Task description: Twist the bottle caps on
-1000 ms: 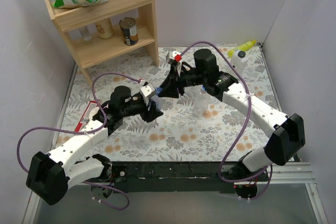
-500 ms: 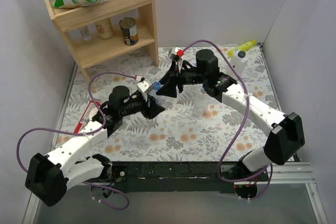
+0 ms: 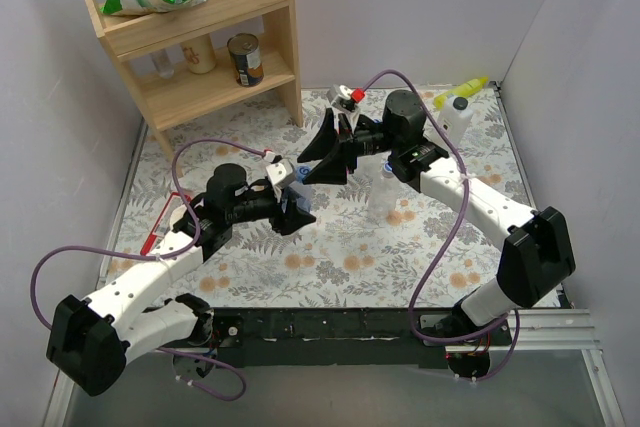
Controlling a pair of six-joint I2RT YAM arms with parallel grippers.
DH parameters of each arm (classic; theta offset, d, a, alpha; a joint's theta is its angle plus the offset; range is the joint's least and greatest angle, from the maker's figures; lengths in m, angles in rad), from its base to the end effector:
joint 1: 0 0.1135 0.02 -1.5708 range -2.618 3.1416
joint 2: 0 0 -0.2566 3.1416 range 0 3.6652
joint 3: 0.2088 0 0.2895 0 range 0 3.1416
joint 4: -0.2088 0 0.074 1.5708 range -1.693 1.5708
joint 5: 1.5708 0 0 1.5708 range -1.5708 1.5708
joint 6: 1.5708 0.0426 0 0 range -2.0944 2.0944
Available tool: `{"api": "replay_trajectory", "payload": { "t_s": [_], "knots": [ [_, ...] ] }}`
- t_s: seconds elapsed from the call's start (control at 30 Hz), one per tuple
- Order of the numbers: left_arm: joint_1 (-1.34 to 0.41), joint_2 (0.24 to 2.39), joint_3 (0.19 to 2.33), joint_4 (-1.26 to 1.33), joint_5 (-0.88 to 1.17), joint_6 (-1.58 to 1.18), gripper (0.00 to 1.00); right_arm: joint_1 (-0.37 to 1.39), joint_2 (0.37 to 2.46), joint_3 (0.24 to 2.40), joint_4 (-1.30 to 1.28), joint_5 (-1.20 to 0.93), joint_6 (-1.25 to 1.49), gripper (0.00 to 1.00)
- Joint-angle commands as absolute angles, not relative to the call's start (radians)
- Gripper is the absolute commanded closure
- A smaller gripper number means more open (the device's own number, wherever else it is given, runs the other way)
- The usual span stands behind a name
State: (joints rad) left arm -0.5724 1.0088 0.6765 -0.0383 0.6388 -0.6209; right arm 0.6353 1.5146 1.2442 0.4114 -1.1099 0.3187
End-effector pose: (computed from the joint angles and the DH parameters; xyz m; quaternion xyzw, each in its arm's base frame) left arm 0.2144 -0.1684 0.2558 0.1583 0.7876 -0.5156 0.2979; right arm 0.2885 0.2601 0.3649 -0.4807 0.4875 0.6015 0.4116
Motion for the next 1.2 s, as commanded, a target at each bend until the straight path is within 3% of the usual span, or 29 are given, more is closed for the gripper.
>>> {"api": "replay_trajectory", "payload": {
  "t_s": [0.0,0.17,0.33,0.53,0.6,0.8,0.9,1.0,1.03,1.07,1.13,1.17],
  "knots": [
    [-0.575,1.006,0.721,-0.032,0.670,-0.578,1.00,0.641,1.535,1.252,0.485,-1.166,0.371,0.34],
    [-0.575,1.002,0.719,-0.031,0.667,-0.574,1.00,0.643,1.529,1.224,0.477,-1.160,0.370,0.35],
    [-0.575,1.005,0.718,-0.029,0.666,-0.572,1.00,0.643,1.531,1.227,0.502,-1.137,0.385,0.45],
    [-0.575,1.015,0.718,-0.017,0.670,-0.574,1.00,0.643,1.542,1.249,0.511,-1.103,0.402,0.43],
    [-0.575,1.015,0.718,-0.014,0.670,-0.574,1.00,0.646,1.543,1.249,0.505,-1.106,0.396,0.48],
    [-0.575,1.015,0.713,-0.006,0.605,-0.607,1.00,0.650,1.513,1.238,0.380,-0.988,0.309,0.79],
    [-0.575,1.016,0.715,0.041,0.517,-0.635,1.00,0.653,1.479,1.238,0.286,-0.847,0.238,0.87],
    [-0.575,1.015,0.709,0.041,0.485,-0.618,1.00,0.649,1.482,1.242,0.259,-0.865,0.204,0.87],
    [-0.575,1.014,0.706,0.038,0.476,-0.617,0.93,0.649,1.480,1.241,0.243,-0.867,0.181,0.87],
    [-0.575,1.012,0.704,0.031,0.474,-0.611,0.64,0.644,1.480,1.239,0.236,-0.886,0.170,0.87],
    [-0.575,1.005,0.696,0.006,0.465,-0.580,0.36,0.638,1.483,1.262,0.139,-0.881,0.093,0.87],
    [-0.575,0.997,0.687,0.006,0.442,-0.586,0.02,0.635,1.482,1.270,0.126,-0.881,0.074,0.88]
  ]
}}
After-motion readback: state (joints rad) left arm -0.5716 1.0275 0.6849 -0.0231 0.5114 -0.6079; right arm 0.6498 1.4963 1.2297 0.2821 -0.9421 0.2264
